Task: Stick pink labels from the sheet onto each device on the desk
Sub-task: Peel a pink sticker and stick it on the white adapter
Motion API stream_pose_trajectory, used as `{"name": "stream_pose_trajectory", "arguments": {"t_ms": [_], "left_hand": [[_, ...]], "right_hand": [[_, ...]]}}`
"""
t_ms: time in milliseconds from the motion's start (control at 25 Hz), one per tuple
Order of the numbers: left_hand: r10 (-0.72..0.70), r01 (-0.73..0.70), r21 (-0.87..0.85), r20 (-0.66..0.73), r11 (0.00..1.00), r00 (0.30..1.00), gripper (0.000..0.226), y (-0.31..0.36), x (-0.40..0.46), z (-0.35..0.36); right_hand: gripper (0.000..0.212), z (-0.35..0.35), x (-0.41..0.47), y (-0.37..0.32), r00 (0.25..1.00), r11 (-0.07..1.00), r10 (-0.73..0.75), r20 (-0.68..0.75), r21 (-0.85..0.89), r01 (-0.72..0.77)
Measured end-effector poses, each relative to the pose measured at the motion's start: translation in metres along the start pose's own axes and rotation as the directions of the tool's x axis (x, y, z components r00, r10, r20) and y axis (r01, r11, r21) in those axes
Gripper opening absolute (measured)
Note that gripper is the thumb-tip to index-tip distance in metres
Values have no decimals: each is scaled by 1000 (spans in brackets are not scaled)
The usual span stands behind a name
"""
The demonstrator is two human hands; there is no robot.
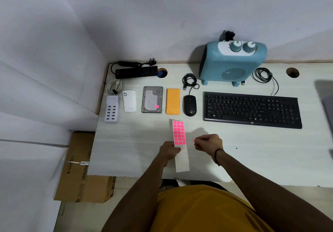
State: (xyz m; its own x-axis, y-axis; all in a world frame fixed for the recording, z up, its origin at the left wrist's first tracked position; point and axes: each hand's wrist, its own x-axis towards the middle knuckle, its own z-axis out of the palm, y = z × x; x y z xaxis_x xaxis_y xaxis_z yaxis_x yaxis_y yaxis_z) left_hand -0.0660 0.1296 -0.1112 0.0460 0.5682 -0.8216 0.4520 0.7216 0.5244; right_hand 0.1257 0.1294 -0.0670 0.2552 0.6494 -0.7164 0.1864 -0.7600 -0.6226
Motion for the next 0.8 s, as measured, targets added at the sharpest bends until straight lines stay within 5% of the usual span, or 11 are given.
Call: {"name": "stream_pose_trajectory", "arguments": {"t_ms": [120,320,640,800], "left_hand": [[39,-30,195,-40,980,998,34,-10,4,-4],[43,20,351,-171,936,984,36,0,9,-21],[92,0,233,-384,973,919,34,35,23,-81],[105,-44,118,-583,992,806,34,55,32,-134]], "right_hand": [[11,3,1,-1,991,978,76,112,185,-96],[12,18,6,-24,978,970,13,210,235,-64],[16,67,24,-92,963,964,-96,251,265,27],[25,96,36,-125,946,950,-142,290,307,49]]}}
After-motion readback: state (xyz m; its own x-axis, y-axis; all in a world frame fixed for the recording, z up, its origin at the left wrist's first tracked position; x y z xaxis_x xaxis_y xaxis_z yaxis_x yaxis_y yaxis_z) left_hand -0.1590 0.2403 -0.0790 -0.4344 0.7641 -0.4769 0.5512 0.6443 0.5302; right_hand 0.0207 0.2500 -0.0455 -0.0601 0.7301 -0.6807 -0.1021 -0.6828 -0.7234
